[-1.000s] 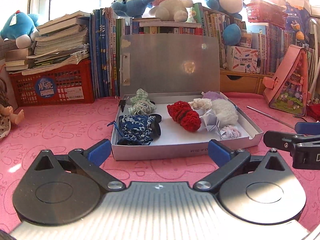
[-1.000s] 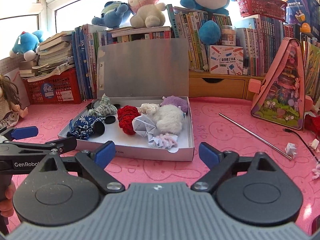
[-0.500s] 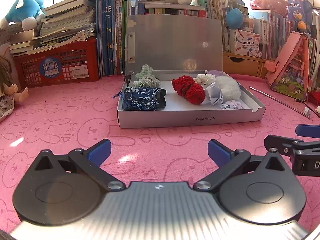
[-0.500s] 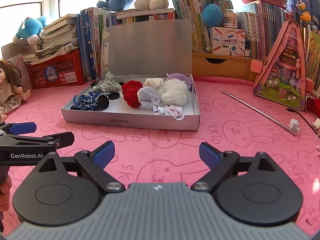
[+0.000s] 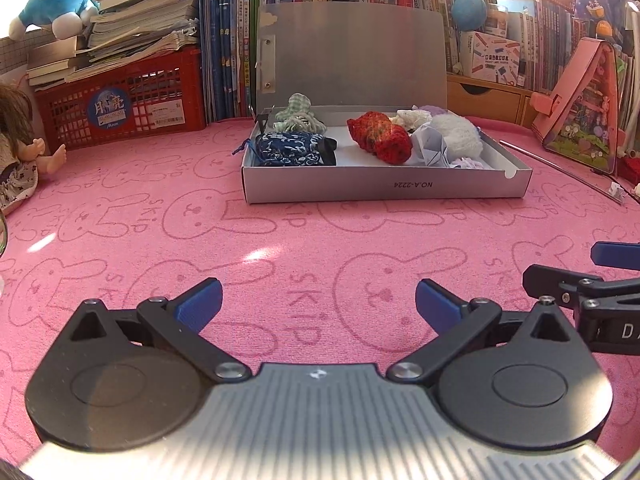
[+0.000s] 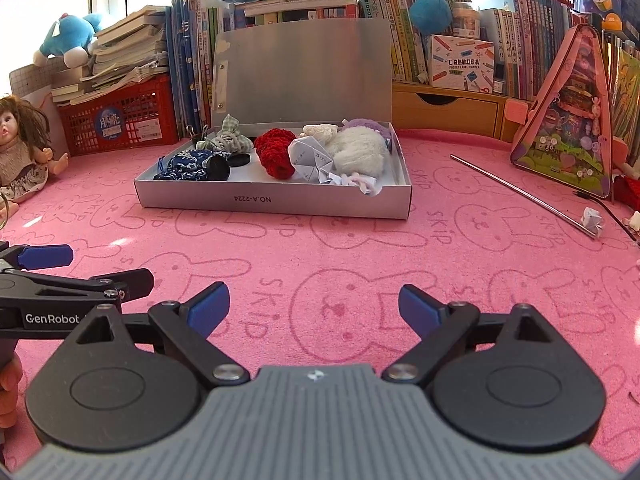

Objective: Organize objects

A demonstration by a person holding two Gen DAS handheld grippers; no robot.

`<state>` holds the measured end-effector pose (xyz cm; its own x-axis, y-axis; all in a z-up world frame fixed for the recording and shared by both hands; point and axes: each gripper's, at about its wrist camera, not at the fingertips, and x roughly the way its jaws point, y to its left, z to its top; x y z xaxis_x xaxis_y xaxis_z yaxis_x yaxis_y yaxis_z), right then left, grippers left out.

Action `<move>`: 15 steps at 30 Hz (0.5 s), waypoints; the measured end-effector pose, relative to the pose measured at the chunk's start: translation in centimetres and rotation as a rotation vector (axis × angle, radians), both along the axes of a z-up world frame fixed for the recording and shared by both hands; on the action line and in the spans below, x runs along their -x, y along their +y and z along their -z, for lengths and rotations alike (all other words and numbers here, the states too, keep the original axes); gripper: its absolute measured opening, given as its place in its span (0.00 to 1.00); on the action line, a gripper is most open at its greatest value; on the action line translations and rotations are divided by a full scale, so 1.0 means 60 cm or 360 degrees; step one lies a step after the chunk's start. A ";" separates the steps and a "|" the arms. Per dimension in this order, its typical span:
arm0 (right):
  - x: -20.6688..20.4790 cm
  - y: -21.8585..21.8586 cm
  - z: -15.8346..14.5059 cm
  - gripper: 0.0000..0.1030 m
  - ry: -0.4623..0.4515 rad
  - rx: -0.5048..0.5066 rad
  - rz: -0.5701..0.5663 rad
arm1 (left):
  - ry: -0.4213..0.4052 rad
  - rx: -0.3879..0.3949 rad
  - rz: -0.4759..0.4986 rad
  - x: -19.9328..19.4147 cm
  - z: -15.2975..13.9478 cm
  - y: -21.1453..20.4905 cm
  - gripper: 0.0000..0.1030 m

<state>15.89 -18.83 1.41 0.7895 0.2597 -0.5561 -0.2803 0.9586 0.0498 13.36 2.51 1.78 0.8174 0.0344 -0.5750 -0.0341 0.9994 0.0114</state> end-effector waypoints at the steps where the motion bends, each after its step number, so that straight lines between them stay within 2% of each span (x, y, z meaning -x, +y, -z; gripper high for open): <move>1: 0.001 0.000 0.003 0.93 0.0008 -0.0002 0.0003 | 0.0007 0.0006 -0.0006 0.002 0.002 0.001 1.00; 15: -0.002 0.002 0.021 0.93 0.0084 0.0011 0.0041 | 0.0086 0.0029 -0.0076 0.002 0.012 0.005 1.00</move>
<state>16.01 -18.73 0.14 0.7655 0.2355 -0.5987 -0.2524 0.9659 0.0572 13.26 2.79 1.05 0.7828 0.0616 -0.6192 -0.0815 0.9967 -0.0039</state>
